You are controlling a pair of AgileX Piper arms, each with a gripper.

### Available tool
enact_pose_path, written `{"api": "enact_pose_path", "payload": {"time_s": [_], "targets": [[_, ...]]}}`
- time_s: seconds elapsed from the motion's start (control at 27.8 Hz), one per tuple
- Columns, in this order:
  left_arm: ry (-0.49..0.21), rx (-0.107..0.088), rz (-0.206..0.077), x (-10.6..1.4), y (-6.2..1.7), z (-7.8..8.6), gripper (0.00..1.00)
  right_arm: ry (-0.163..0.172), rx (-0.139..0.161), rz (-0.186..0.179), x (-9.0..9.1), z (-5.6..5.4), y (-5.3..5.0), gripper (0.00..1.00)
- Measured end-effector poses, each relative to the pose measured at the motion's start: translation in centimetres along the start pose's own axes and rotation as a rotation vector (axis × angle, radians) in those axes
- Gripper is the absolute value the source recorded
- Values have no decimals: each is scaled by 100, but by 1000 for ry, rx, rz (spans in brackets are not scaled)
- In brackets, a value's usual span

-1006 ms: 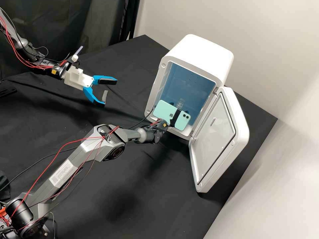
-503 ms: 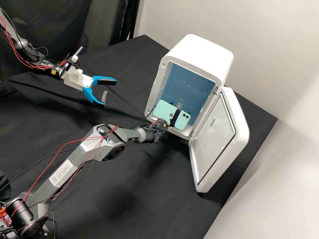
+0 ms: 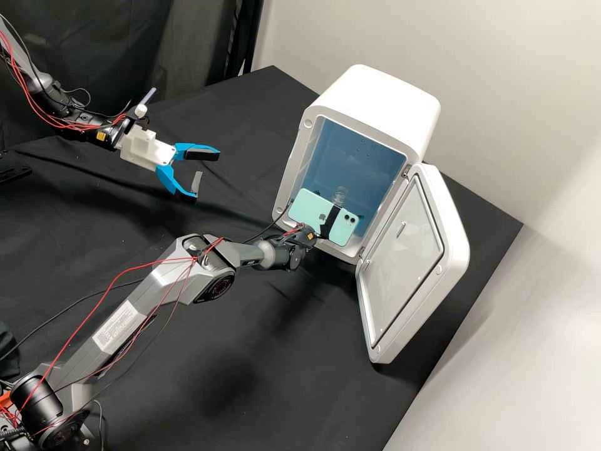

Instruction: Place the flask in the incubator

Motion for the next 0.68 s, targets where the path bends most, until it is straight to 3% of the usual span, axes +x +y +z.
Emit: {"api": "enact_pose_path", "payload": {"time_s": [0.68], "targets": [[-7, 8, 6, -10, 24, 13, 100, 0, 2, 0, 0, 0, 0, 100]]}}
